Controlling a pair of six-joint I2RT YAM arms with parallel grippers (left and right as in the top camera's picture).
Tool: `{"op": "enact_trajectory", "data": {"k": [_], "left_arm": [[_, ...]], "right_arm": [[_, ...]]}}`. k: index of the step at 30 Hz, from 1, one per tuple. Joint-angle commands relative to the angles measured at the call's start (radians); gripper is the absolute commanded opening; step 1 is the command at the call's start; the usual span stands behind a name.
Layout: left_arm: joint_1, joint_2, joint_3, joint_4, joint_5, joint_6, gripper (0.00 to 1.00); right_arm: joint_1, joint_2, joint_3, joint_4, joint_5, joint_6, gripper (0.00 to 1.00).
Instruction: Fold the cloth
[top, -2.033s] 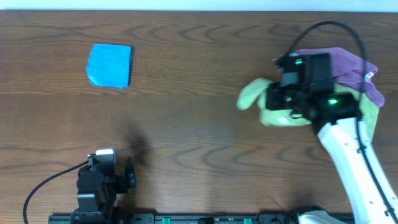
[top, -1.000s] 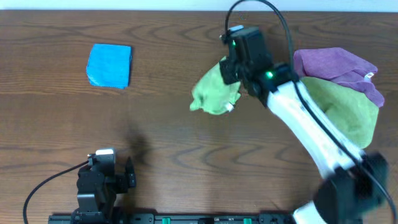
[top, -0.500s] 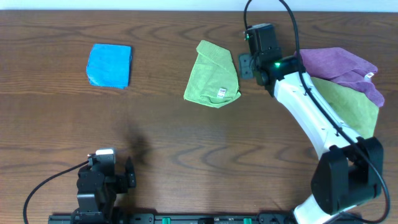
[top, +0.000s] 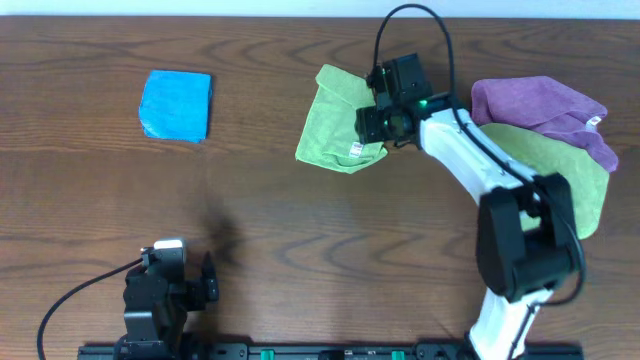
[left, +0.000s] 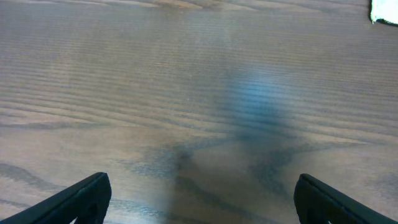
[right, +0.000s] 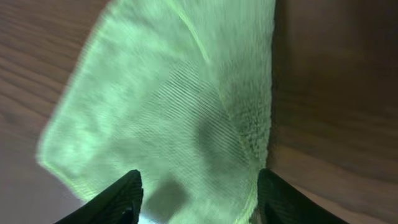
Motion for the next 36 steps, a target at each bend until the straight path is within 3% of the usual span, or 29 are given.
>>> {"op": "enact_trajectory", "data": {"k": [1, 17, 23, 28, 31, 36], "left_arm": [[-0.004, -0.006, -0.004, -0.002, -0.009, 0.007, 0.95], [-0.004, -0.006, -0.004, -0.002, -0.009, 0.007, 0.95], [-0.004, -0.006, -0.004, -0.002, -0.009, 0.007, 0.95], [-0.004, -0.006, -0.004, -0.002, -0.009, 0.007, 0.95], [-0.004, -0.006, -0.004, -0.002, -0.009, 0.007, 0.95], [-0.004, -0.006, -0.004, -0.002, -0.009, 0.006, 0.95]], "right_arm": [[-0.021, 0.023, -0.010, 0.007, -0.031, -0.007, 0.58], [-0.027, 0.051, -0.010, 0.041, 0.057, 0.015, 0.50], [-0.027, 0.063, -0.010, 0.060, 0.057, 0.014, 0.22], [-0.026, 0.063, -0.010, 0.060, 0.057, 0.014, 0.17], [-0.027, 0.063, -0.010, 0.059, 0.057, 0.014, 0.01], [-0.026, 0.034, -0.008, 0.060, 0.133, 0.014, 0.01]]}}
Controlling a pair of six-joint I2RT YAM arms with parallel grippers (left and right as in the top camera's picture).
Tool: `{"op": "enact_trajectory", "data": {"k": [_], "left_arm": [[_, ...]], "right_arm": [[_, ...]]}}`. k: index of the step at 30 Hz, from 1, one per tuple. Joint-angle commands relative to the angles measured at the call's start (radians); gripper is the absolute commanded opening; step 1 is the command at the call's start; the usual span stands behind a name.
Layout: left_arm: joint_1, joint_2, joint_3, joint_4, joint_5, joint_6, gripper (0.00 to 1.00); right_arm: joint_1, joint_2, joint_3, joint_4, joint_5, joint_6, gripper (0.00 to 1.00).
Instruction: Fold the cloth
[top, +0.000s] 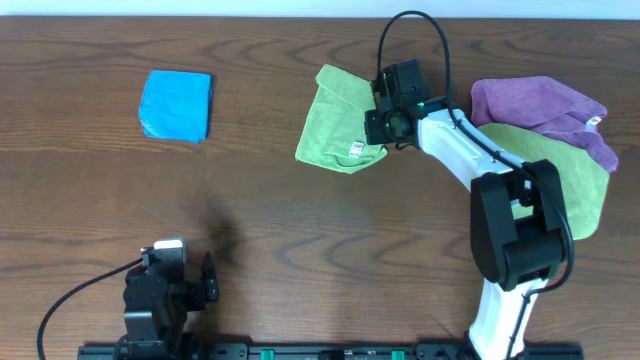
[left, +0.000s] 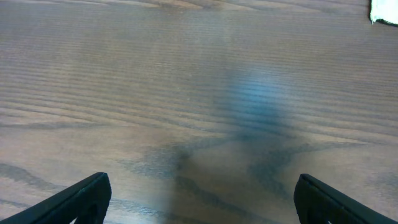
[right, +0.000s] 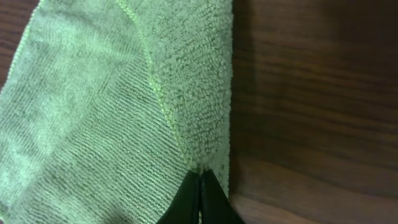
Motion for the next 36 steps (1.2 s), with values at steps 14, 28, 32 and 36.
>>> {"op": "enact_trajectory", "data": {"k": [14, 28, 32, 36], "left_arm": [[-0.004, -0.006, -0.004, -0.001, -0.009, 0.007, 0.95], [-0.004, -0.006, -0.004, -0.001, -0.010, 0.006, 0.95], [-0.004, -0.006, -0.004, -0.001, -0.009, 0.007, 0.95], [-0.004, -0.006, -0.004, -0.001, -0.010, 0.007, 0.95]], "right_arm": [[-0.071, -0.148, 0.002, 0.291, 0.390, -0.141, 0.01], [-0.124, -0.134, 0.002, 0.181, 0.478, -0.092, 0.75], [-0.086, -0.161, 0.002, 0.002, 0.179, -0.095, 0.72], [-0.047, -0.156, 0.001, -0.086, -0.089, -0.200, 0.72]]}}
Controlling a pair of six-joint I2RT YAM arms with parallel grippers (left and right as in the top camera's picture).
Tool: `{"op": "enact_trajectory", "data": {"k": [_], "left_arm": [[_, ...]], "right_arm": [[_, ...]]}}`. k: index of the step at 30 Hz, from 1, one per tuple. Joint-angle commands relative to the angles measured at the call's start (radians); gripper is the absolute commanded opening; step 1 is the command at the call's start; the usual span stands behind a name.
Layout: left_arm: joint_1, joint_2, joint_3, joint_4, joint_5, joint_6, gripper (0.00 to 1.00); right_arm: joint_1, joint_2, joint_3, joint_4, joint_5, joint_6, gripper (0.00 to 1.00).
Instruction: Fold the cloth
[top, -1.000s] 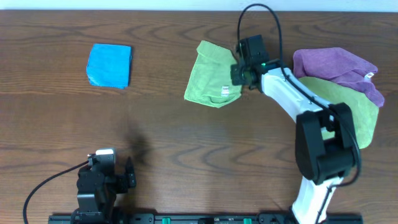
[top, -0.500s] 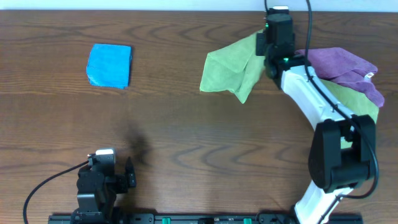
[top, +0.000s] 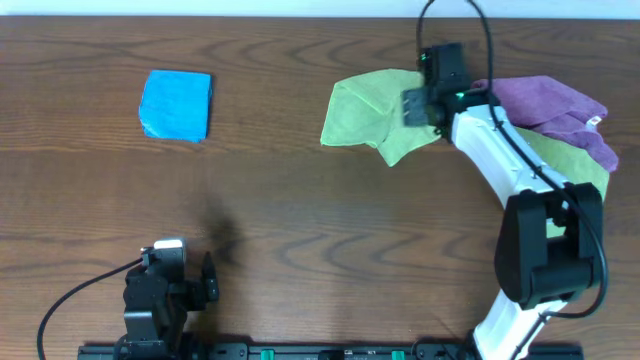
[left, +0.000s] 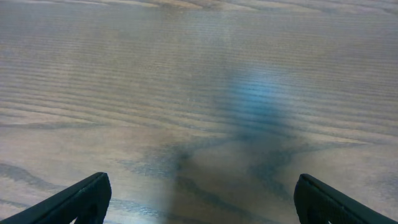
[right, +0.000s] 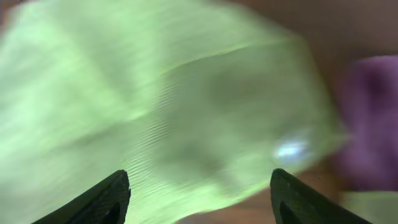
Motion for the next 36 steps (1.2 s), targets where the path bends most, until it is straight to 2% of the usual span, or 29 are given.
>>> {"op": "enact_trajectory", "data": {"k": [1, 15, 22, 29, 30, 32, 36], "left_arm": [[-0.004, -0.006, -0.003, -0.002, -0.009, 0.007, 0.95], [-0.004, -0.006, -0.003, -0.002, -0.009, 0.006, 0.95], [-0.004, -0.006, -0.003, -0.002, -0.009, 0.007, 0.95], [-0.004, -0.006, -0.003, -0.002, -0.009, 0.007, 0.95], [-0.004, -0.006, -0.003, -0.002, -0.009, 0.007, 0.95], [-0.004, -0.006, -0.003, -0.002, -0.009, 0.006, 0.95], [-0.004, -0.006, -0.003, -0.002, -0.009, 0.007, 0.95]], "right_arm": [[0.047, -0.029, 0.000, -0.032, -0.246, -0.065, 0.73], [0.124, -0.002, 0.000, -0.099, -0.242, -0.265, 0.73], [0.124, 0.054, 0.000, -0.107, -0.235, -0.283, 0.74], [0.124, 0.109, 0.000, -0.074, -0.216, -0.286, 0.66], [0.124, 0.112, 0.000, -0.066, -0.207, -0.286, 0.62], [0.124, 0.116, 0.000, -0.053, -0.183, -0.286, 0.47], [0.124, 0.103, 0.002, -0.046, -0.174, -0.283, 0.04]]}}
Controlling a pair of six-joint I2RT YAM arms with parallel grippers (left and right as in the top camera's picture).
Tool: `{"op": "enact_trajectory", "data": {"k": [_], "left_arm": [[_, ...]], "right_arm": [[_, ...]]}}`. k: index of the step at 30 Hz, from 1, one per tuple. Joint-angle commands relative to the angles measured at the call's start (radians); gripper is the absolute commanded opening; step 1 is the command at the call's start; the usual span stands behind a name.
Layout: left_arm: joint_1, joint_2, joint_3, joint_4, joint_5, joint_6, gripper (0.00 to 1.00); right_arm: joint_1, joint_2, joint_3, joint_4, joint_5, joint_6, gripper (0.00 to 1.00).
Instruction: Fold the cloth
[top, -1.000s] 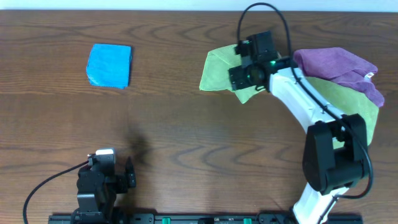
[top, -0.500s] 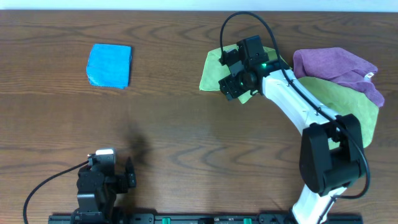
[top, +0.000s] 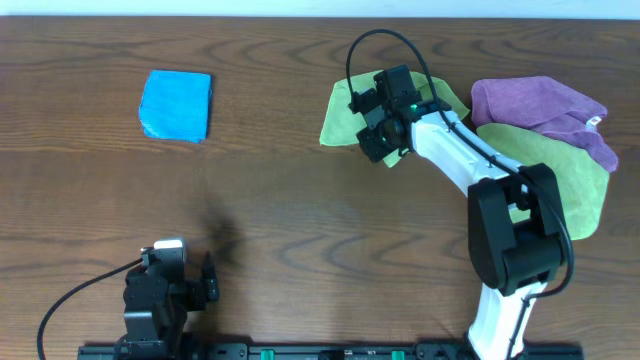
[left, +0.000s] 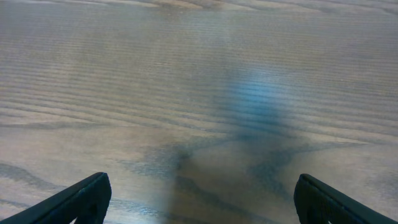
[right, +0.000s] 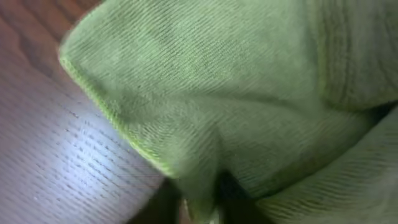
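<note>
The light-green cloth (top: 342, 116) lies rumpled at the table's back middle, one part reaching right toward the cloth pile. My right gripper (top: 386, 128) sits on its front right part. In the right wrist view the cloth (right: 217, 93) fills the frame, and the right gripper (right: 202, 208) is shut on a bunched fold of it. My left gripper (top: 166, 284) rests at the front left, far from the cloth. Seen from the left wrist, the left gripper (left: 199, 199) is open over bare wood.
A folded blue cloth (top: 177, 104) lies at the back left. A purple cloth (top: 540, 104) sits on another green cloth (top: 572, 185) at the right, close behind my right arm. The table's (top: 300, 240) front edge is by the arm bases.
My right gripper was open at the cloth's right end beside the purple cloth. It is now further left and nearer the front, shut on a fold of the green cloth. The left arm is unchanged.
My right gripper stood open over the green cloth's right edge, then was shut on that edge. Then the cloth lay further right, spread toward the purple pile, with the gripper open. Now the gripper pinches the cloth again. The left arm stayed parked throughout.
</note>
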Motion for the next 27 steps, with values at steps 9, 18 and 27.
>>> {"op": "enact_trajectory", "data": {"k": [9, 18, 27], "left_arm": [[-0.004, -0.006, -0.003, -0.002, -0.010, 0.006, 0.95], [-0.004, -0.006, -0.003, -0.002, -0.010, 0.007, 0.95], [-0.004, -0.006, -0.003, -0.002, -0.009, 0.007, 0.95]], "right_arm": [[0.074, -0.174, 0.002, -0.102, -0.017, -0.033, 0.01], [0.157, -0.388, 0.002, -0.309, -0.170, -0.183, 0.14], [0.155, -0.381, 0.002, -0.345, -0.150, -0.113, 0.68]]}}
